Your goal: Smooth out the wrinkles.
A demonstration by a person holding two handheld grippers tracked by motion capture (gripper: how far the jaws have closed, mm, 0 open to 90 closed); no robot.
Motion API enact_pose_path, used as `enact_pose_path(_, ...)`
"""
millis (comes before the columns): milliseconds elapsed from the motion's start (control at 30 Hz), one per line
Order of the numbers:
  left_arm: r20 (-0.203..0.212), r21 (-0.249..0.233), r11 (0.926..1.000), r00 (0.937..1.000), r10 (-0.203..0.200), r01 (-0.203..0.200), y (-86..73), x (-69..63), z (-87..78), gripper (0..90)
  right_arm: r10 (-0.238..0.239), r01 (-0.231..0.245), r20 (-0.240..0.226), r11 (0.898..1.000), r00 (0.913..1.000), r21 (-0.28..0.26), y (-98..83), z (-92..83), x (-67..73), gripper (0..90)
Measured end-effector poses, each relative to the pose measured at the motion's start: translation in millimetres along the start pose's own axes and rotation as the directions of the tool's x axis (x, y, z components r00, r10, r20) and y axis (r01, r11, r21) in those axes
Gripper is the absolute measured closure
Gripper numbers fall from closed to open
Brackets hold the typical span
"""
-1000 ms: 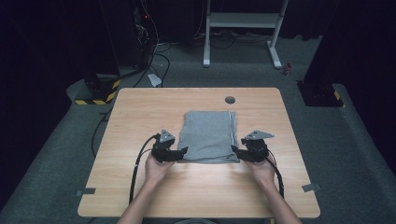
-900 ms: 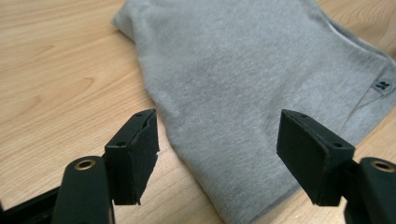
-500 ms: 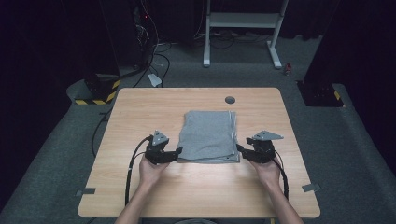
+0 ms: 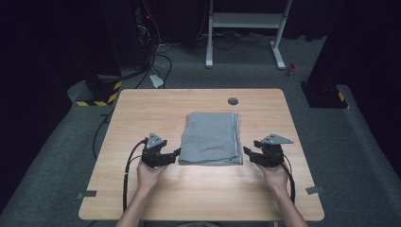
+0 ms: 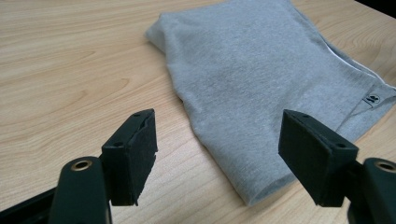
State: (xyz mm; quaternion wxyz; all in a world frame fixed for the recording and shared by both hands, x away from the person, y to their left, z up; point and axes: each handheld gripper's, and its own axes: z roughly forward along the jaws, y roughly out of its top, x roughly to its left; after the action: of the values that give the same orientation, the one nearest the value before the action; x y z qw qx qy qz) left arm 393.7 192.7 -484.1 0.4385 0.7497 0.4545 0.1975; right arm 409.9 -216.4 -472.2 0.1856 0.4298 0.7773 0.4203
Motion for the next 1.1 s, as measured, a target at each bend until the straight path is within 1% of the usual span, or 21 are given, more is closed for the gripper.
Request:
enact_pose_path(33, -0.003, -0.004, 1.0000, 1.0000, -0.002, 0.002, -0.6, 0.9, -0.8, 28.2, -0.007, 0.007, -0.001, 1.000, 1.0000, -0.006, 0.0, -0.8, -0.8, 44.0)
enact_pose_path(200, -0.005, -0.003, 0.9999, 0.9999, -0.014, 0.014, -3.5, 4.4, -4.0, 28.2, 0.011, -0.011, 0.001, 1.000, 0.9999, -0.011, -2.0, -4.7, -1.3, 44.0)
enact_pose_path(233, -0.007, -0.003, 0.9999, 0.9999, -0.010, 0.010, -4.0, 4.6, -5.0, 28.2, 0.005, -0.005, 0.001, 1.000, 1.0000, -0.015, -2.4, -5.2, -2.0, 44.0)
enact_pose_path(267, -0.010, -0.005, 1.0000, 0.9999, -0.006, 0.006, -4.6, 4.9, -6.0, 28.1, 0.012, -0.012, 0.000, 1.000, 0.9999, -0.015, -3.1, -5.9, -2.0, 44.0)
enact_pose_path(300, -0.012, -0.007, 0.9999, 0.9999, -0.011, 0.011, -5.6, 5.2, -7.2, 28.1, 0.007, -0.007, 0.001, 1.000, 1.0000, -0.018, -3.6, -6.6, -2.6, 44.0)
enact_pose_path(333, -0.009, -0.008, 0.9999, 0.9999, -0.013, 0.013, -6.3, 5.7, -8.0, 28.2, 0.015, -0.015, 0.002, 1.000, 0.9999, -0.017, -4.3, -8.0, -2.5, 44.0)
enact_pose_path(367, -0.012, -0.007, 0.9999, 0.9999, -0.011, 0.011, -7.0, 6.4, -9.0, 28.1, 0.006, -0.006, 0.003, 1.000, 1.0000, -0.022, -5.0, -8.7, -3.7, 44.0)
enact_pose_path(400, -0.011, -0.010, 0.9997, 0.9997, -0.021, 0.021, -7.7, 6.3, -9.7, 28.0, 0.012, -0.012, 0.002, 1.000, 0.9999, -0.024, -5.7, -9.8, -4.0, 44.0)
enact_pose_path(467, -0.018, -0.010, 0.9998, 0.9997, -0.018, 0.018, -8.9, 7.9, -12.2, 27.7, 0.024, -0.023, 0.002, 0.999, 0.9997, -0.032, -7.7, -12.1, -4.5, 44.2)
enact_pose_path(500, -0.021, -0.015, 0.9997, 0.9996, -0.019, 0.019, -9.9, 8.9, -14.0, 27.7, 0.020, -0.020, 0.006, 0.999, 0.9998, -0.038, -8.6, -13.2, -5.2, 44.2)
enact_pose_path(633, -0.024, -0.017, 0.9993, 0.9991, -0.034, 0.033, -13.0, 10.4, -17.1, 27.4, 0.027, -0.027, 0.010, 0.999, 0.9996, -0.034, -12.8, -16.6, -7.4, 44.2)
enact_pose_path(733, -0.028, -0.019, 0.9993, 0.9991, -0.032, 0.031, -15.7, 11.3, -19.3, 27.3, 0.032, -0.032, 0.014, 0.999, 0.9994, -0.038, -16.1, -19.2, -9.4, 44.2)
enact_pose_path(800, -0.030, -0.019, 0.9991, 0.9988, -0.039, 0.038, -18.1, 11.9, -20.0, 27.3, 0.034, -0.034, 0.016, 0.999, 0.9993, -0.036, -18.2, -20.6, -9.9, 44.2)
enact_pose_path(867, -0.035, -0.011, 0.9991, 0.9986, -0.041, 0.040, -20.2, 11.7, -19.6, 27.0, 0.038, -0.038, 0.017, 0.999, 0.9991, -0.035, -19.9, -22.0, -10.4, 44.2)
enact_pose_path(900, -0.041, -0.007, 0.9995, 0.9987, -0.030, 0.030, -21.4, 11.8, -20.1, 26.8, 0.041, -0.041, 0.018, 0.999, 0.9990, -0.036, -21.1, -22.9, -10.8, 44.2)
enact_pose_path(967, -0.044, -0.006, 0.9996, 0.9986, -0.028, 0.027, -23.3, 11.6, -20.7, 26.7, 0.045, -0.045, 0.019, 0.998, 0.9988, -0.039, -23.6, -24.8, -11.8, 44.2)
enact_pose_path(1100, -0.046, -0.005, 0.9994, 0.9983, -0.035, 0.035, -27.0, 12.2, -21.4, 26.7, 0.055, -0.054, 0.026, 0.998, 0.9982, -0.040, -28.8, -28.2, -14.2, 44.2)
